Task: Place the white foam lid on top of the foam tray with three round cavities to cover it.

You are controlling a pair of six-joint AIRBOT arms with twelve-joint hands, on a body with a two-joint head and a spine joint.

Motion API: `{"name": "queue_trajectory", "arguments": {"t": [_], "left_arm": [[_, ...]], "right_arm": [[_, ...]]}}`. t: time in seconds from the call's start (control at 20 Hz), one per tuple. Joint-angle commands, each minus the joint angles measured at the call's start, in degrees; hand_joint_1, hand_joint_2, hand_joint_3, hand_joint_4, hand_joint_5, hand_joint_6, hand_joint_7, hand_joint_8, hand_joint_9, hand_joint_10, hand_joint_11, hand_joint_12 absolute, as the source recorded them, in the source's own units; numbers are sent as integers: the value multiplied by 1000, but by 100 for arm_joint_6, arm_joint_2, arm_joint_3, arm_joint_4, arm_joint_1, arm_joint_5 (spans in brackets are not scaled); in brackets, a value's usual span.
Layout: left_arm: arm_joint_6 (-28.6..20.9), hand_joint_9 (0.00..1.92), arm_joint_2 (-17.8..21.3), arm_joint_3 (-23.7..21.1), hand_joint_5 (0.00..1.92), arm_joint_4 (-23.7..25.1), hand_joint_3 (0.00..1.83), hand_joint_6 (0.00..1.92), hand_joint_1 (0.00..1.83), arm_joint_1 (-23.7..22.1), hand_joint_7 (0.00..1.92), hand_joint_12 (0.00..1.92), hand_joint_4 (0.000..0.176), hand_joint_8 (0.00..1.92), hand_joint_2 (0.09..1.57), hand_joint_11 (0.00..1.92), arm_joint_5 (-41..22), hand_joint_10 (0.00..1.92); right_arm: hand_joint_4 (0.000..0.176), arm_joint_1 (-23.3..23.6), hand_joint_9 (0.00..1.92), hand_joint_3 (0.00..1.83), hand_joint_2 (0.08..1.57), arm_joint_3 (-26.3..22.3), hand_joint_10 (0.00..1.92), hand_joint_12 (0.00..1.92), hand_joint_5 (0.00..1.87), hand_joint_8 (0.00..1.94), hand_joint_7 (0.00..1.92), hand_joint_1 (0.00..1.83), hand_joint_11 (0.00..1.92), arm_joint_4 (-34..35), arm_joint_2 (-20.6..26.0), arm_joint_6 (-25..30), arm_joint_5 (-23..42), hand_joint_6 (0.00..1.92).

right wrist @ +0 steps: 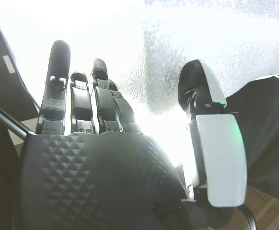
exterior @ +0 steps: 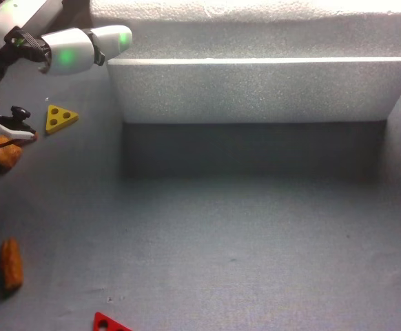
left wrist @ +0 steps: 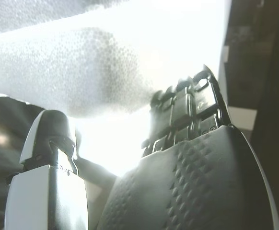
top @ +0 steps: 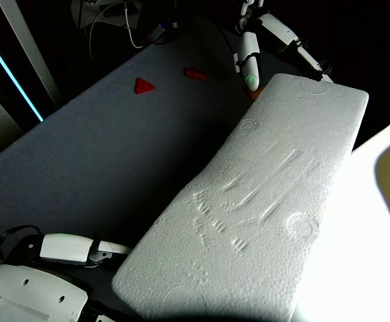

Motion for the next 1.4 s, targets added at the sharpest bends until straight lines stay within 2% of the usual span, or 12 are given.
{"name": "queue_trajectory", "arguments": {"t": [0.0, 0.05, 0.15, 0.3, 0.4, 0.5, 0.6, 0.65, 0.75, 0.9, 1.0, 1.35], "left_arm": [[-35, 0, -115, -62, 161, 608, 0, 3, 550, -78, 0, 339, 0, 0, 1137, 0, -650, 0], [-35, 0, -115, -62, 162, 608, 0, 2, 556, -78, 0, 422, 0, 0, 1137, 0, -650, 0], [-38, 0, -202, 53, 161, 478, 0, 0, 557, -22, 0, 320, 0, 0, 1138, 0, -510, 0], [-37, 0, -211, 70, 154, 476, 0, 1, 548, -23, 0, 349, 0, 0, 1140, 0, -483, 0], [-37, 0, -216, 79, 148, 466, 0, 4, 559, -22, 0, 310, 0, 0, 1139, 0, -470, 0], [-37, 0, -216, 79, 150, 465, 2, 4, 568, -21, 0, 311, 0, 0, 1144, 0, -469, 0], [-37, 0, -216, 79, 156, 465, 0, 7, 564, -21, 0, 314, 0, 0, 1138, 0, -469, 0], [-37, 0, -216, 79, 151, 465, 0, 3, 577, -21, 0, 269, 0, 0, 1141, 0, -469, 0], [-37, 0, -216, 79, 152, 465, 0, 0, 579, -21, 0, 301, 0, 0, 1135, 0, -469, 0], [-41, 0, -245, 133, 157, 300, 0, 3, 549, 125, 0, 615, 0, 0, 1107, 0, -393, 0], [-41, 0, -245, 133, 145, 300, 0, 2, 556, 125, 0, 519, 0, 0, 1106, 0, -393, 0], [-24, 0, -57, -16, 143, 147, 0, 1, 525, 432, 0, 586, 0, 0, 1088, 0, -340, 0]], "right_arm": [[0, 110, 5, 1, 1236, -49, 6, 979, 0, 7, 33, 480, 0, -653, -46, 41, 645, 0], [0, 110, 13, 0, 1238, -49, 16, 1124, 0, 16, 67, 510, 0, -653, -46, 41, 645, 0], [0, 266, 2, 3, 1242, 143, 1055, 1830, 92, 328, 306, 576, 0, -653, -174, -54, 340, 73], [0, 269, 0, 0, 1238, 148, 768, 1866, 15, 504, 78, 536, 0, -653, -174, -54, 330, 21], [0, 271, 0, 2, 1265, 149, 105, 1235, 0, 62, 4, 509, 0, -653, -174, -55, 330, 0], [0, 272, 5, 3, 1277, 149, 10, 776, 0, 4, 8, 472, 0, -653, -174, -55, 330, 0], [0, 272, 5, 0, 1268, 149, 3, 807, 0, 0, 0, 485, 0, -653, -174, -55, 330, 0], [0, 272, 145, 2, 1301, 149, 41, 569, 521, 32, 276, 568, 0, -653, -174, -55, 330, 145], [0, 272, 24, 1, 1313, 149, 3, 59, 598, 1, 192, 612, 0, -653, -174, -55, 330, 139], [0, 340, 12, 0, 1280, 172, 5, 11, 18, 7, 21, 437, 21, -567, -175, -71, 209, 1], [0, 340, 30, 0, 1285, 172, 15, 327, 39, 0, 64, 455, 0, -567, -175, -71, 209, 2], [0, -98, 0, 0, 1242, -79, 0, 0, 0, 0, 0, 509, 0, -158, -18, -142, 235, 0]]}}
